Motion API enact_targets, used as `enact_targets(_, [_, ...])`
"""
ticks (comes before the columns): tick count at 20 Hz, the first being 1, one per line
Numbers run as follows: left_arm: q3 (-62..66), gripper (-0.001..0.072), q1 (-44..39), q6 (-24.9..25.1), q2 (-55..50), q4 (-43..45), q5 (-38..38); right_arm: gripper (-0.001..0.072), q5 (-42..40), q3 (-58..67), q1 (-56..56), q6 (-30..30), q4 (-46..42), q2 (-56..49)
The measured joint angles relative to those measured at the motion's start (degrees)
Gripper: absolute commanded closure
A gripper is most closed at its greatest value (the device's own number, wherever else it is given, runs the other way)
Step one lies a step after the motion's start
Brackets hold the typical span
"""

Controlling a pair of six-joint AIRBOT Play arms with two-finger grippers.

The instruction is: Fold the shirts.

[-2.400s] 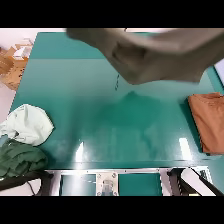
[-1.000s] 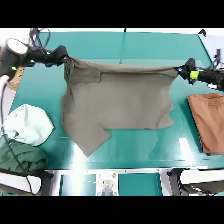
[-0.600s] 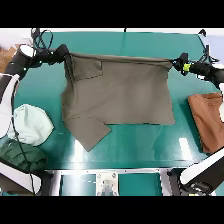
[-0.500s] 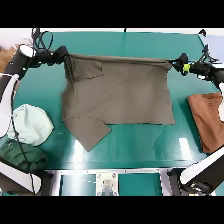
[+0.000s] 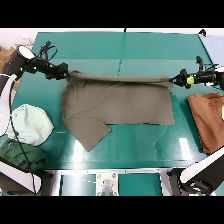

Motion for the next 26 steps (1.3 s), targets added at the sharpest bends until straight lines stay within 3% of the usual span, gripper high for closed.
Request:
enact_targets(7, [-5.27,0.0681,-0.13,-3.50,-0.04,2.38,-6.27,0.0696,1.66,-2.38,0.61,0.59,-4.50,-0.07])
enact_targets(14, [-8.02,0.0680,-0.11,-4.44,-0.04,-2.01,-8.22,0.0696,4.79,-2.62,0.81,1.77,-6.71,-0.07])
enact_targets(15, [-8.11,0.0680,-0.11,-4.50,-0.04,-2.43,-8.39,0.0680,5.38,-2.62,0.81,2.12,-7.34,-0.07])
enact_targets(16, [-8.17,0.0678,-0.11,-4.61,-0.04,-2.67,-8.57,0.0607,5.75,-2.62,0.81,2.36,-8.00,-0.07])
enact_targets(17, [-8.22,0.0502,-0.11,-4.61,-0.04,-2.93,-8.79,0.0489,6.03,-2.62,0.81,2.49,-8.48,-0.07])
enact_targets(18, [-8.24,0.0195,-0.11,-4.61,-0.04,-3.10,-9.14,0.0398,6.23,-2.62,0.81,2.64,-8.74,-0.07])
enact_targets(19, [-8.26,0.0140,-0.11,-4.70,-0.04,-3.28,-9.81,0.0399,6.58,-2.49,0.79,2.71,-8.94,-0.07])
enact_targets(20, [-8.26,0.0139,-0.09,-5.18,-0.04,-3.48,-10.54,0.0400,7.15,-2.19,0.63,2.99,-9.05,-0.07])
enact_targets(21, [-8.26,0.0151,-0.02,-5.55,-0.02,-3.54,-11.82,0.0418,8.07,-1.60,0.35,3.50,-9.44,-0.04])
enact_targets(25, [-8.33,0.0668,0.48,-7.02,0.85,-3.21,-19.91,0.0696,13.68,0.00,-1.44,7.91,-13.46,1.81])
enact_targets(26, [-8.37,0.0680,0.50,-7.19,1.55,-2.60,-21.92,0.0697,14.64,-0.48,-1.73,9.18,-14.93,2.95])
